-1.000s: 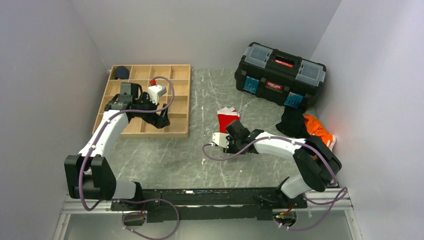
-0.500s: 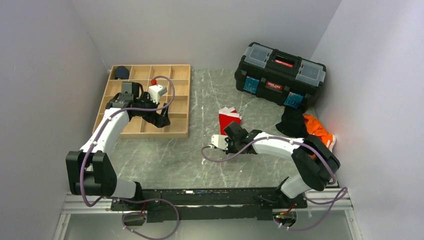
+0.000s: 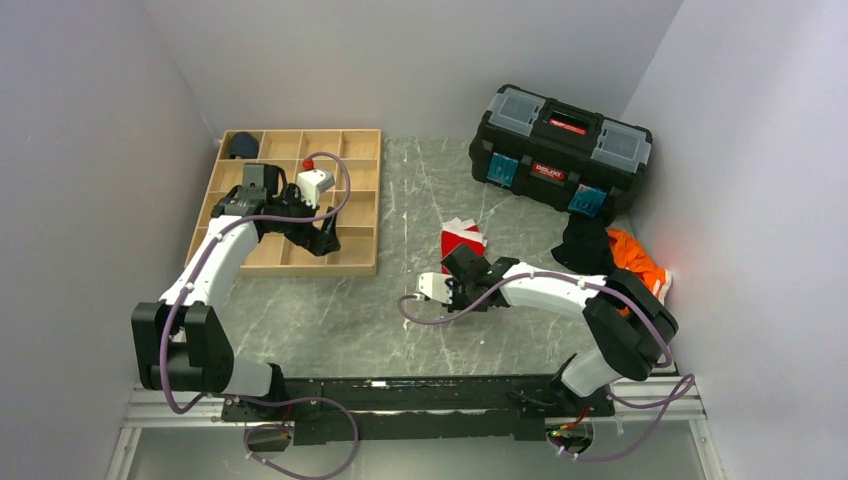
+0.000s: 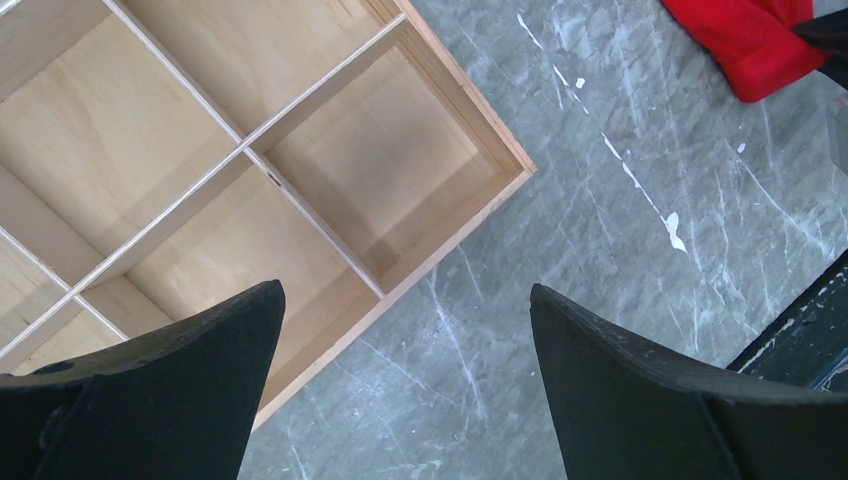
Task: Roll the underwear
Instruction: Roll the underwear to the center of the board.
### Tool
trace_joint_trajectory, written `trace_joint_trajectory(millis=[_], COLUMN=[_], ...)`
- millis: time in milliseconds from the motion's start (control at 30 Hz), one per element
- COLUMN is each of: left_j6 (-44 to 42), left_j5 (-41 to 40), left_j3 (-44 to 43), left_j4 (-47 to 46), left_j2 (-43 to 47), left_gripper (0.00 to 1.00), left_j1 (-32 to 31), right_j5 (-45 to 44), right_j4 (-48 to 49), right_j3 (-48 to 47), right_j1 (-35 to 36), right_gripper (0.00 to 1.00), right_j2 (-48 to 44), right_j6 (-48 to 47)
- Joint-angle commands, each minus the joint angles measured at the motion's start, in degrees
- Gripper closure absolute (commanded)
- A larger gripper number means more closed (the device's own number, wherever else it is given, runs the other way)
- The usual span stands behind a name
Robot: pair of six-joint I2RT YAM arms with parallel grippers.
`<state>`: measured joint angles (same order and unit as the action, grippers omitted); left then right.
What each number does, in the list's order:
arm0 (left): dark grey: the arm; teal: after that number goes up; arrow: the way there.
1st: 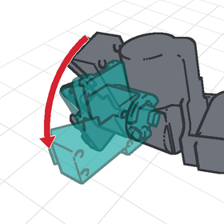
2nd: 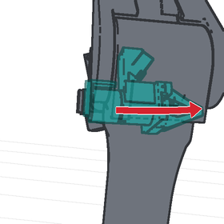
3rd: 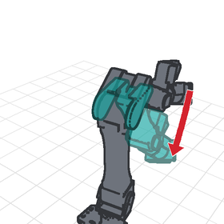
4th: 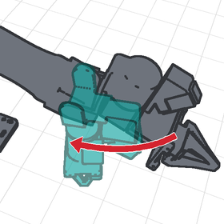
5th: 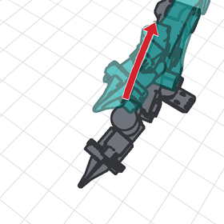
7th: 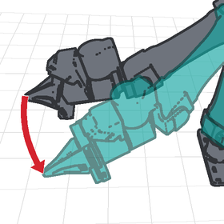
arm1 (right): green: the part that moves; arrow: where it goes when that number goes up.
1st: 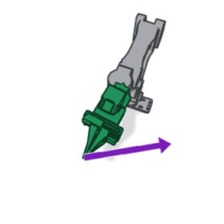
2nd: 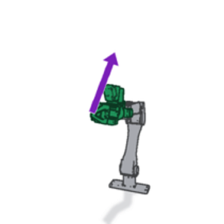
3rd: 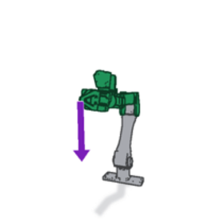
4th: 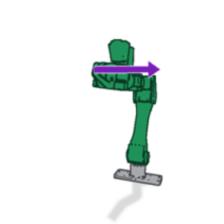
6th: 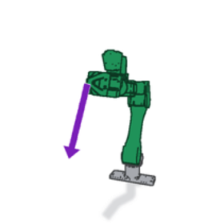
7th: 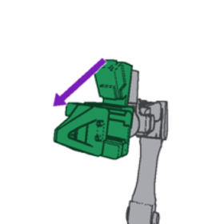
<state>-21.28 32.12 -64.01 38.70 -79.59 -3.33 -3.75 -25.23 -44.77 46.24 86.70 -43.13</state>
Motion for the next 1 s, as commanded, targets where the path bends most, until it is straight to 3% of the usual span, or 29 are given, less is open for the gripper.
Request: trace_joint_trajectory(millis=[0,533,967], left_j6=[-1.6,-5.9,-13.5], left_j5=[1.8,-0.7,8.4], left_j3=[-1.2,2.9,16.4], left_j4=[-0.2,0.6,-5.6], left_j2=[1.5,6.7,16.4], left_gripper=[0.01,0.01,0.04], left_j1=[0.3,0.2,0.1], right_j5=[6.8,25.4,47.4], right_j4=[-5.4,-13.3,-30.0], right_j3=[-2.5,-10.9,-24.2], right_j1=[2.1,5.1,-6.8], right_gripper=[1.00,1.00,1.00], right_j2=[-0.4,2.8,14.7], right_j6=[3.1,7.7,0.3])
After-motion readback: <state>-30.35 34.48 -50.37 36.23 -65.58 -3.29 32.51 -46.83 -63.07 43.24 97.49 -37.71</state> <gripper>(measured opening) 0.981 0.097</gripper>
